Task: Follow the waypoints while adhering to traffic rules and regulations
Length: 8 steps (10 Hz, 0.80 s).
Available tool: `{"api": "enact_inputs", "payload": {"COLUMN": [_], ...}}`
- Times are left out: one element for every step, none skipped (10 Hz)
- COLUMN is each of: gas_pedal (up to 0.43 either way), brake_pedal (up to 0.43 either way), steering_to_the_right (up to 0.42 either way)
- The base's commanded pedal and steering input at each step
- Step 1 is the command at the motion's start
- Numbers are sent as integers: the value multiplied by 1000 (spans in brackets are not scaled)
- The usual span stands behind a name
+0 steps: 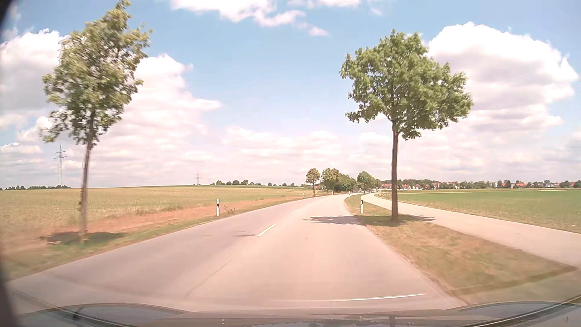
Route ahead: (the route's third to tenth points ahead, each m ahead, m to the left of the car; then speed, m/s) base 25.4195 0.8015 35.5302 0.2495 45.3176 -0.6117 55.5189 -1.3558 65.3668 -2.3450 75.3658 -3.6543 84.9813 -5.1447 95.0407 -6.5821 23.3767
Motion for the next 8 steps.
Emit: {"api": "enact_inputs", "payload": {"gas_pedal": [150,150,150,150,150,157,157,157], "brake_pedal": [6,12,12,6,12,12,12,12], "steering_to_the_right": [11,11,11,11,11,12,13,13]}}
